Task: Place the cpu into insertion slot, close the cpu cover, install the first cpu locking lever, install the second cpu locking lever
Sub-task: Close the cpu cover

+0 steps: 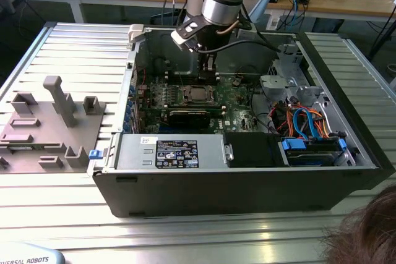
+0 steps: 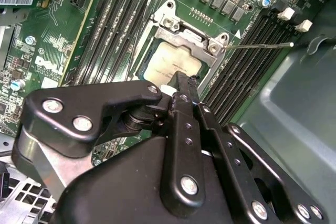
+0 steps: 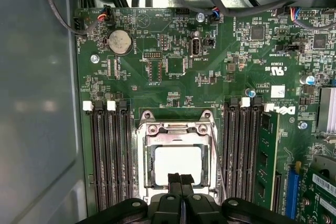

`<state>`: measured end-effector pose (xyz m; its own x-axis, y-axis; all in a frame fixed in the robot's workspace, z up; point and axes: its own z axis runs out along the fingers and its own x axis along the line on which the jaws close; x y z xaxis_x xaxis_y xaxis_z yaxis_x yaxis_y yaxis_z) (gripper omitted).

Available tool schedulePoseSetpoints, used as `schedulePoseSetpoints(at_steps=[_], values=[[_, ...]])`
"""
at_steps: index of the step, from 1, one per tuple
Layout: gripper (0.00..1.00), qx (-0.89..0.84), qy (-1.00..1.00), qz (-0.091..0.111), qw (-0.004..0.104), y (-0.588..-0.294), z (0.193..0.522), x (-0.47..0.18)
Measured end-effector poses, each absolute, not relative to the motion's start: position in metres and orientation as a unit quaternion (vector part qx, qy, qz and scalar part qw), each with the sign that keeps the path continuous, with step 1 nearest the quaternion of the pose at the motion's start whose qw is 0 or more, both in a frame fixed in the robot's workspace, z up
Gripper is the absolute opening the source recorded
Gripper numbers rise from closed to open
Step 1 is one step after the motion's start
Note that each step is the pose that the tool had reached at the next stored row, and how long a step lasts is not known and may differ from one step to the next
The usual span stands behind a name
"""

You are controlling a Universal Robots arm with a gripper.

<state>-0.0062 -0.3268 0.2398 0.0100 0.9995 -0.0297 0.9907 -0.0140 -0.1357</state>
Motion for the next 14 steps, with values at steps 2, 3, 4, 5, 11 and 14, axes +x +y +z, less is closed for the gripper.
schedulePoseSetpoints(at_steps=[2, 3, 4, 5, 11, 14], values=[[0.11, -0.71, -0.701, 0.058, 0.038, -0.3268, 0.2393, -0.0072], [0.11, -0.71, -0.701, 0.058, 0.038, -0.3268, 0.2391, -0.0075], [0.11, -0.71, -0.701, 0.058, 0.038, -0.3268, 0.239, -0.0079], [0.11, -0.71, -0.701, 0.058, 0.038, -0.3269, 0.2388, -0.0082], [0.11, -0.71, -0.701, 0.058, 0.038, -0.3268, 0.2379, -0.0091], [0.11, -0.71, -0.701, 0.058, 0.038, -0.3268, 0.2374, -0.0095]])
